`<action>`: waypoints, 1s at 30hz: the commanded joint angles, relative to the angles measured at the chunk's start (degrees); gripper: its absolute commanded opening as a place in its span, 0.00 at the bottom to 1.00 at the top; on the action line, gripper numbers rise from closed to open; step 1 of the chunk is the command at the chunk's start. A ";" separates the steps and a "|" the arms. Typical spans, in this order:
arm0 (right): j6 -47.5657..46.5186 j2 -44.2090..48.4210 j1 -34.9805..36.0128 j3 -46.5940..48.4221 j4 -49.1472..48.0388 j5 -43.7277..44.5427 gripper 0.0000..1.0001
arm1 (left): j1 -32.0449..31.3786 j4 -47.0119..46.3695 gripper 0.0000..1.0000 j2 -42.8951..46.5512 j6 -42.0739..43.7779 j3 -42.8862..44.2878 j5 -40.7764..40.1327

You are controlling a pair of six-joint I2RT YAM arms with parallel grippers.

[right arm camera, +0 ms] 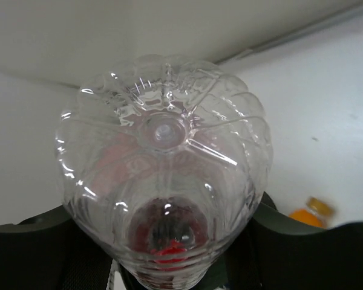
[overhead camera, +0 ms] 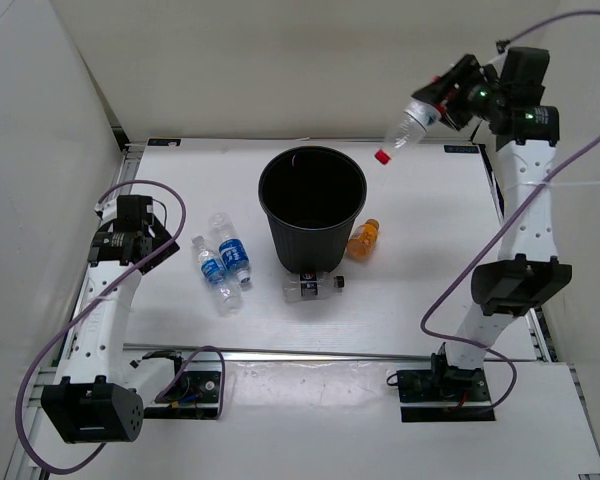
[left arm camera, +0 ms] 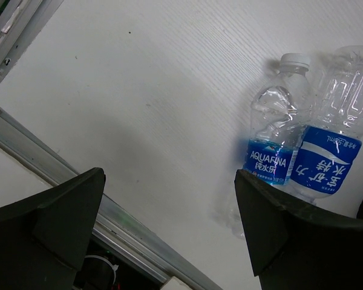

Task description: Put the plastic bottles in the bin

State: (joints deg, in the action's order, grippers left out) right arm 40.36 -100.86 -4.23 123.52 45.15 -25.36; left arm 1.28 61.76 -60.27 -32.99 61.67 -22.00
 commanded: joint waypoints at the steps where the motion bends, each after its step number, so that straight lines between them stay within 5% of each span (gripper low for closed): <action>1: -1.59 -2.41 5.97 7.16 -5.68 -6.28 0.39 | -0.31 -0.76 1.00 1.03 0.47 1.88 0.20; 11: -8.26 -8.56 18.90 9.01 -11.22 -1.80 0.39 | -0.31 0.38 1.00 1.56 1.00 2.40 -0.32; 30: -12.76 -13.66 19.96 11.48 -11.75 -1.27 0.39 | -0.31 1.09 1.00 1.56 -0.05 3.11 -0.85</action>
State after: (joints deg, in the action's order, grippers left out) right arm 29.34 -114.06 15.20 133.08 35.86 -26.09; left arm 1.28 62.94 -59.90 -32.51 64.66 -22.04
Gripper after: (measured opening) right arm 0.628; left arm 0.996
